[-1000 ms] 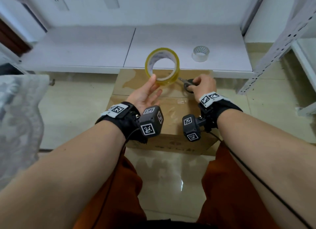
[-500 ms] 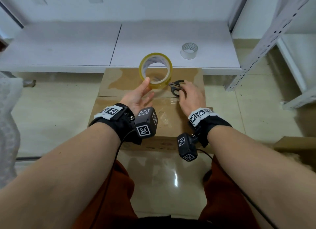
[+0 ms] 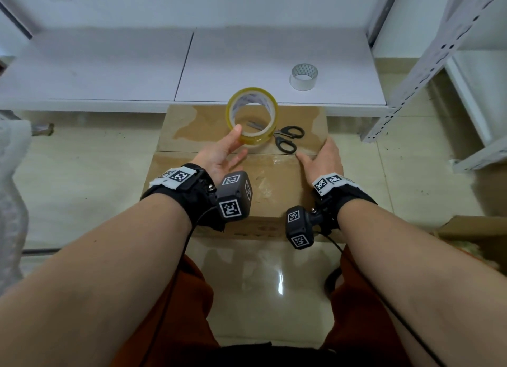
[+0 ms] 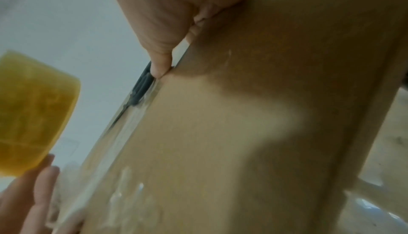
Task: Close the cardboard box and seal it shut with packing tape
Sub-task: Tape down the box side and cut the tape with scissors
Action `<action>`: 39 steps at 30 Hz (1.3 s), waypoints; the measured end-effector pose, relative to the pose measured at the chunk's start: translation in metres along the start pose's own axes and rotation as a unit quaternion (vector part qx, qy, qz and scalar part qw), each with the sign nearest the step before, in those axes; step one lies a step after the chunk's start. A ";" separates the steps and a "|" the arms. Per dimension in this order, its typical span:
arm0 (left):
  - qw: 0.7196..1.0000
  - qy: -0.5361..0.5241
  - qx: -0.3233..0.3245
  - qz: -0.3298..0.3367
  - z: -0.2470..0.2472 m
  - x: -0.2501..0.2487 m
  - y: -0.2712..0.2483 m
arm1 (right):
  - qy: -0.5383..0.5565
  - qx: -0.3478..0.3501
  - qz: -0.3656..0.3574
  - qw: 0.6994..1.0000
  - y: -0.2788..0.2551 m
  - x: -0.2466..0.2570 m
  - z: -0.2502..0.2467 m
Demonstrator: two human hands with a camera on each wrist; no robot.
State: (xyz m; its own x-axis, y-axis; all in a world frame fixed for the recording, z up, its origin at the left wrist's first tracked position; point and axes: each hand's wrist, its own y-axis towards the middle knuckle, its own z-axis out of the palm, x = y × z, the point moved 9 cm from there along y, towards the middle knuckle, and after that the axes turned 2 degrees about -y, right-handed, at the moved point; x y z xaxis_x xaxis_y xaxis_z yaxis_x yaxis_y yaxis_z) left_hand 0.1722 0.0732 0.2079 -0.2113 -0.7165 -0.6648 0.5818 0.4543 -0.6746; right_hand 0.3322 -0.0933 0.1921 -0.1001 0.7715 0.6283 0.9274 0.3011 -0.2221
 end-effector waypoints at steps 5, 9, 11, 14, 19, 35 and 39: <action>1.000 -0.002 -0.009 -0.008 0.001 0.005 0.000 | 0.063 0.036 0.069 0.995 0.000 -0.014 -0.004; 1.000 -0.009 -0.008 -0.015 0.004 0.010 -0.003 | 0.073 0.090 0.148 0.982 -0.001 -0.028 -0.002; 1.000 -0.012 -0.010 -0.015 0.004 0.010 -0.004 | 0.061 0.115 0.174 0.976 -0.005 -0.029 -0.002; 1.000 -0.020 -0.012 -0.014 0.002 0.010 -0.005 | 0.045 0.101 0.163 0.980 -0.008 -0.027 0.000; 0.999 -0.028 -0.016 -0.012 0.000 0.007 -0.006 | -0.005 0.142 0.181 0.973 -0.008 -0.029 0.002; 0.996 -0.042 0.034 -0.074 0.002 0.008 -0.014 | -0.058 -0.061 -0.114 0.990 -0.007 0.045 -0.025; 0.994 -0.046 0.053 -0.083 0.007 0.011 -0.019 | -0.058 -0.025 -0.353 0.933 -0.046 0.117 -0.020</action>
State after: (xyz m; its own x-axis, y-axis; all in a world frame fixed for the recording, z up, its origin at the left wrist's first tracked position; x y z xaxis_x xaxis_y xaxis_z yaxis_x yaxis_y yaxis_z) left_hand 0.1646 0.0531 0.2160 -0.2422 -0.8246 -0.5112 0.6250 0.2704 -0.7323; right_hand 0.2845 -0.0282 0.2907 -0.7284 0.4472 0.5191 0.6312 0.7328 0.2543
